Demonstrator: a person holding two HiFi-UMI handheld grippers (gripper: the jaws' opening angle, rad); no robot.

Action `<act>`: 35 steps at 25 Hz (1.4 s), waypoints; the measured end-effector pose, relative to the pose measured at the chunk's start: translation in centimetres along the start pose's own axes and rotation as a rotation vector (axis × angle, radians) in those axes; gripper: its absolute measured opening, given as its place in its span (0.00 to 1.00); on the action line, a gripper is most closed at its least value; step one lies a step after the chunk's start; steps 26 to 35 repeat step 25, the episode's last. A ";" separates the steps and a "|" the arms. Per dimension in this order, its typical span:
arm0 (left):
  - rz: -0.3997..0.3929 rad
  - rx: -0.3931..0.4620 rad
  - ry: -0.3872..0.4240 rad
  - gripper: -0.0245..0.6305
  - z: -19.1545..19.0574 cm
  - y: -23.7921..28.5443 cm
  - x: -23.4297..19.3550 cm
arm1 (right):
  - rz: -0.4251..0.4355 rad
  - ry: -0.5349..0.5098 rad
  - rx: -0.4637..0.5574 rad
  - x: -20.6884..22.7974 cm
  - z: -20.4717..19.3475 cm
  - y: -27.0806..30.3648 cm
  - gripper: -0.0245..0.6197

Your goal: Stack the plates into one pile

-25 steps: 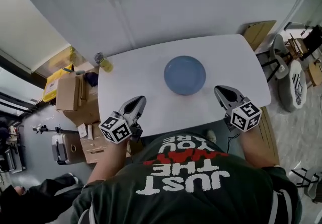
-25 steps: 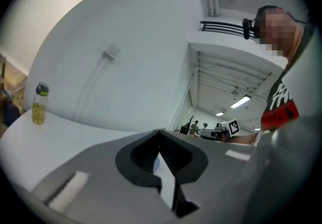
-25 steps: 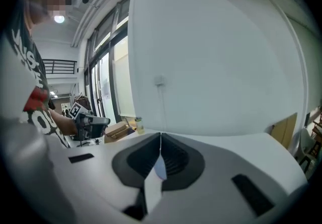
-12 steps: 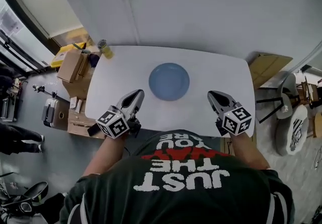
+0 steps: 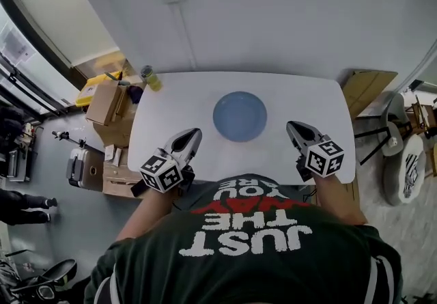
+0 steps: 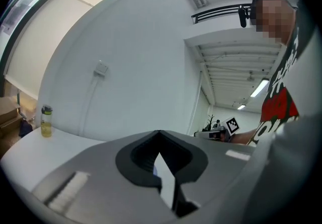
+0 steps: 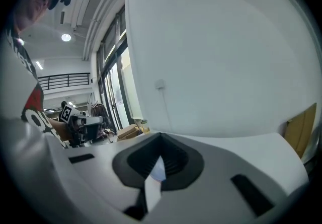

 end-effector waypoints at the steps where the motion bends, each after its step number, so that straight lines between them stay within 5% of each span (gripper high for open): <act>1: -0.006 -0.003 -0.006 0.05 -0.3 0.1 -0.1 | -0.007 -0.002 -0.005 -0.1 -0.1 0.0 0.05; 35: 0.013 -0.002 -0.044 0.05 -1.5 0.3 -0.8 | 0.004 -0.047 -0.064 -0.8 -0.7 1.0 0.05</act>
Point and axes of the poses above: the fingertips, and each gripper's own axes: y forward along the fingers, x to its right, z out of its top, the point moved 4 cm from there along -y, backward along the fingers, and after that the axes turned 2 degrees about x, right-handed, at the moved point
